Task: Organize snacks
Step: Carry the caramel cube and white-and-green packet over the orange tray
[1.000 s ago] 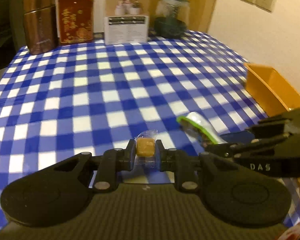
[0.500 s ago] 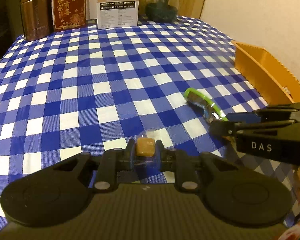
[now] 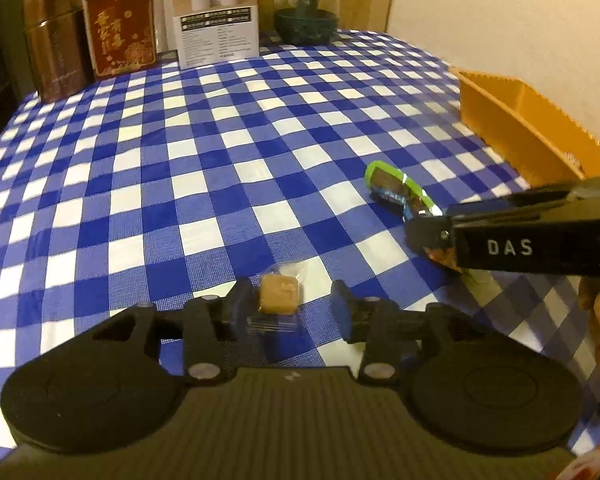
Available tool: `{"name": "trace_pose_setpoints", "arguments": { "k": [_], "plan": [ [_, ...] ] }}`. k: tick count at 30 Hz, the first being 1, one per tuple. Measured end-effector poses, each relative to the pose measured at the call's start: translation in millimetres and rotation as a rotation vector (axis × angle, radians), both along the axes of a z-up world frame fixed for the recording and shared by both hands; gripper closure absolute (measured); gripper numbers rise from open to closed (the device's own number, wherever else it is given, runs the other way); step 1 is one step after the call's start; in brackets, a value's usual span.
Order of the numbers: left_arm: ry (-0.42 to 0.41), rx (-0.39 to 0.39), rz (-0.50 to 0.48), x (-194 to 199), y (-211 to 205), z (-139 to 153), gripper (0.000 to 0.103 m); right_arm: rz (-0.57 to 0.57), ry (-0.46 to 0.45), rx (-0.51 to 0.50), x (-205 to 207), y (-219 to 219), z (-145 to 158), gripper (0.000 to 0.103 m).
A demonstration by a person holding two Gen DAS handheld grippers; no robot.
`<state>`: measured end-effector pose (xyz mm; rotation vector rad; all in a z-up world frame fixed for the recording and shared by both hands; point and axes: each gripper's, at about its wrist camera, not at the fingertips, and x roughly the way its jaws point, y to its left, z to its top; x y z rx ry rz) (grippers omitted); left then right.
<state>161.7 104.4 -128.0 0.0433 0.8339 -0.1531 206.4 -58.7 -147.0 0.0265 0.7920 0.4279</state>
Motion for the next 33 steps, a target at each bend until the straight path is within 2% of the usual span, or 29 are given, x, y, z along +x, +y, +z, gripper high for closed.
{"name": "trace_pose_setpoints", "arguments": {
  "k": [2,5,6,7,8,11,13,15,22,33],
  "plan": [
    [-0.004,0.021,-0.012,-0.6,-1.9,-0.7,0.064,0.008,-0.013,-0.014,-0.7,3.4,-0.8,0.061],
    [-0.005,0.011,-0.004,-0.6,-1.0,-1.0,0.064,0.03,-0.02,-0.032,-2.8,8.1,-3.0,0.062],
    [-0.004,0.008,-0.002,-0.4,-0.5,-0.7,0.064,0.035,-0.019,-0.036,-3.8,9.1,-3.6,0.064],
    [-0.003,0.007,-0.003,-0.2,-0.6,-0.6,0.065,0.04,-0.015,-0.04,-3.7,9.8,-4.6,0.072],
    [-0.003,0.011,-0.003,-0.2,-0.9,-0.5,0.066,0.039,-0.019,-0.049,-3.9,10.3,-4.7,0.075],
    [-0.003,0.028,0.0,-0.6,-1.0,0.0,0.073,0.037,-0.013,-0.045,-3.8,9.1,-4.8,0.075],
    [-0.003,0.028,0.011,-0.7,1.0,0.6,0.082,0.034,-0.011,-0.042,-3.5,7.4,-4.6,0.076],
    [0.0,0.023,0.015,0.0,3.0,1.5,0.084,0.026,-0.007,-0.033,-3.5,5.3,-3.7,0.076],
    [0.009,-0.024,0.048,-4.5,-0.8,4.8,0.085,-0.028,0.014,0.045,-6.7,-13.9,5.5,0.076],
    [-0.017,-0.091,0.083,-42.2,-24.9,36.0,0.085,-0.067,-0.053,0.07,-51.7,-45.7,48.8,0.076]
  ]
}}
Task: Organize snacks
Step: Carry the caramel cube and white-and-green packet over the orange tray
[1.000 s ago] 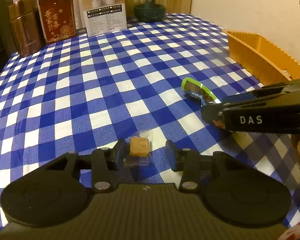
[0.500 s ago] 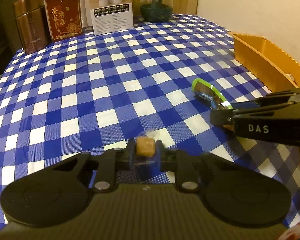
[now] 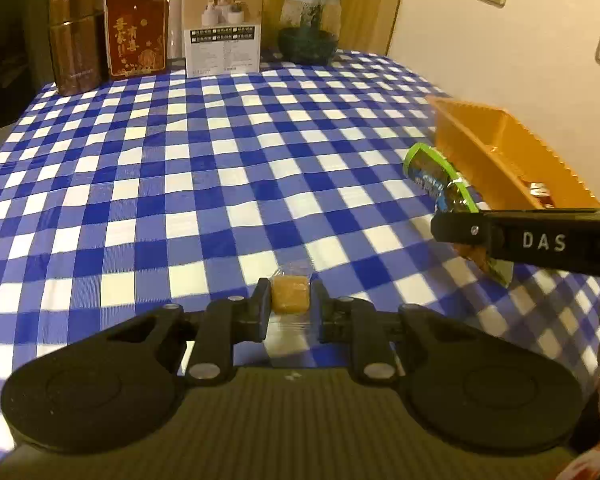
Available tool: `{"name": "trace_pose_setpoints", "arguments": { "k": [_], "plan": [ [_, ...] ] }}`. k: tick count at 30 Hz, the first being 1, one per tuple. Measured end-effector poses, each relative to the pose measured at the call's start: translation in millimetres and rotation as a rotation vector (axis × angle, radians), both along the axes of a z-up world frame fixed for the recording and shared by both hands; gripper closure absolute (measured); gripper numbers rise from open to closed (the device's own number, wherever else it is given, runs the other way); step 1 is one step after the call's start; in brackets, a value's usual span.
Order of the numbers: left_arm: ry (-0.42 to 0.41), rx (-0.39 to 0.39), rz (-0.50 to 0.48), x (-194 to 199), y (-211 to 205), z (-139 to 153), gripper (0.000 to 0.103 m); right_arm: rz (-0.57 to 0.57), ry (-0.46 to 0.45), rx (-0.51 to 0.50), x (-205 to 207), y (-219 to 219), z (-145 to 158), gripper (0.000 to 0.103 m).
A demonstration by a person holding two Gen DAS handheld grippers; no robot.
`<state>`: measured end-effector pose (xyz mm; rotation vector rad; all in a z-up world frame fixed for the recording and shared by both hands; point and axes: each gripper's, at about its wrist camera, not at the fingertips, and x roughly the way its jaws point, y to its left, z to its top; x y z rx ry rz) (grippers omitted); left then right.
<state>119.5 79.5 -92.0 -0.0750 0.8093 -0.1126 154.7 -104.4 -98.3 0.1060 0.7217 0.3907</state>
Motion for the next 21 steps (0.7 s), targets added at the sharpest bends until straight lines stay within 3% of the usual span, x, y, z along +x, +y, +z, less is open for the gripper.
{"name": "trace_pose_setpoints", "arguments": {
  "k": [21],
  "plan": [
    [-0.032,-0.01,-0.004,-58.5,-47.7,53.4,0.085,-0.026,-0.063,-0.001,-72.6,-49.8,40.6,0.076]
  ]
}}
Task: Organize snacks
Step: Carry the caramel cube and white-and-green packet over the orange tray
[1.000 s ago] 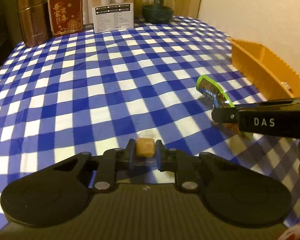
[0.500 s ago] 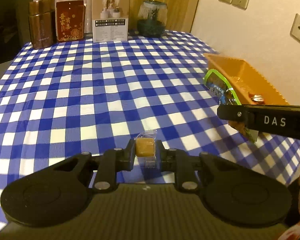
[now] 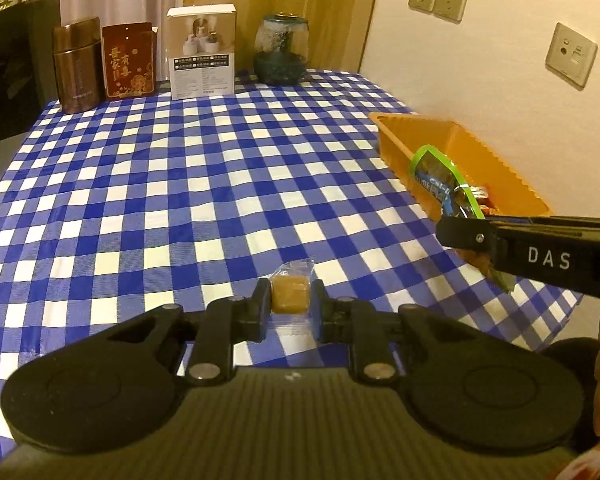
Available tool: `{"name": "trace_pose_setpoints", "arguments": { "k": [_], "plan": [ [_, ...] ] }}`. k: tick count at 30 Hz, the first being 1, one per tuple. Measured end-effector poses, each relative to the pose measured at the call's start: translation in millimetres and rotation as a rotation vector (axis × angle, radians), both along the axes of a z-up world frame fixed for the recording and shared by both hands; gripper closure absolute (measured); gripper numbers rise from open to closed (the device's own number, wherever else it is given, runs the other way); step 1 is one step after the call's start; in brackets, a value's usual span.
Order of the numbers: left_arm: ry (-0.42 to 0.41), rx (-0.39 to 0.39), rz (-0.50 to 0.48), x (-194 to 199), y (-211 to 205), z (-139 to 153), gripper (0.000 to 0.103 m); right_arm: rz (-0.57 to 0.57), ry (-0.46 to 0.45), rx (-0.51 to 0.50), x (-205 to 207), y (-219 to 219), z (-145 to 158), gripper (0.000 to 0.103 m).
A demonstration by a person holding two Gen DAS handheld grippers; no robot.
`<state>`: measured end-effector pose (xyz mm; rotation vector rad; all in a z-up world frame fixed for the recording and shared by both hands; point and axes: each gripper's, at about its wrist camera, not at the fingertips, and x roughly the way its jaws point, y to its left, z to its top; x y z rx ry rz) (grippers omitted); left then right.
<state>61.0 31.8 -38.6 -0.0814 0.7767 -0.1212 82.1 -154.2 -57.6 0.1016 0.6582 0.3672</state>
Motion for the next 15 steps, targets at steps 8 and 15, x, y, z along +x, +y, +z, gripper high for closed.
{"name": "trace_pose_setpoints", "arguments": {
  "k": [8,15],
  "plan": [
    [-0.018,-0.006,-0.026,-2.6,-19.6,9.8,0.085,-0.024,-0.023,-0.008,-11.4,-17.3,11.4,0.076],
    [-0.024,-0.046,-0.059,5.4,-44.3,18.4,0.085,-0.082,-0.045,-0.006,-14.5,-44.6,20.2,0.076]
  ]
}}
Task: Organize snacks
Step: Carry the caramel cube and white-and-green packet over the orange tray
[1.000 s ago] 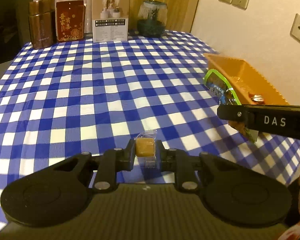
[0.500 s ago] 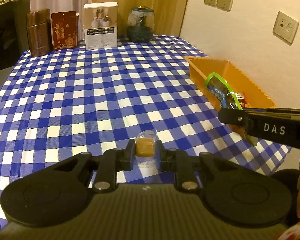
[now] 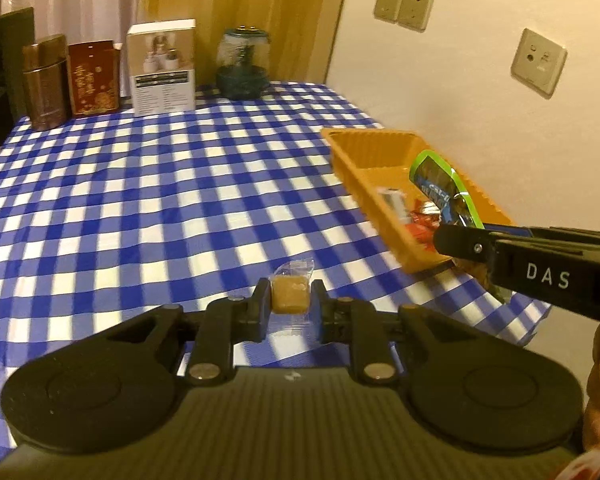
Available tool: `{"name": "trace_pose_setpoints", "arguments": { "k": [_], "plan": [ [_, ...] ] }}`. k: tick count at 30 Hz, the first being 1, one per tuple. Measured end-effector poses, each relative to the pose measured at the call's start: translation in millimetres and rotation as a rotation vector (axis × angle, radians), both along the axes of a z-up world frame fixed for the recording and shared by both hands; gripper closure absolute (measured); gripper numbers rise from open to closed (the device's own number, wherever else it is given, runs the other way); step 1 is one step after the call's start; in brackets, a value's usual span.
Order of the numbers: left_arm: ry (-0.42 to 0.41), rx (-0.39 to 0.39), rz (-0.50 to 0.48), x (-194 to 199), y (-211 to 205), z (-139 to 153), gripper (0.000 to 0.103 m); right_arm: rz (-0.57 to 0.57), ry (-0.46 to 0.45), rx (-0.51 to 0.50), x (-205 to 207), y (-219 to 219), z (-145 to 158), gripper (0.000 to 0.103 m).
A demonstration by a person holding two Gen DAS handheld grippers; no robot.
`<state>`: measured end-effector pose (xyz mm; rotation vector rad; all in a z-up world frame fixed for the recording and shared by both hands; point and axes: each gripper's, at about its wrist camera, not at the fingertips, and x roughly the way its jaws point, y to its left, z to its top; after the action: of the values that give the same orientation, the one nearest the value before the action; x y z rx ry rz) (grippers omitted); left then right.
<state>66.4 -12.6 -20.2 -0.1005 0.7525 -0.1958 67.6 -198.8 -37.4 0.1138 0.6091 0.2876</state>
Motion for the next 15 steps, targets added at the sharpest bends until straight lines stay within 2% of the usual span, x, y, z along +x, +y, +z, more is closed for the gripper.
{"name": "trace_pose_setpoints", "arguments": {
  "k": [15],
  "plan": [
    [-0.018,-0.055,-0.141,42.8,-89.6,13.5,0.085,-0.161,-0.007,0.002,20.6,-92.0,5.3,0.076]
  ]
}}
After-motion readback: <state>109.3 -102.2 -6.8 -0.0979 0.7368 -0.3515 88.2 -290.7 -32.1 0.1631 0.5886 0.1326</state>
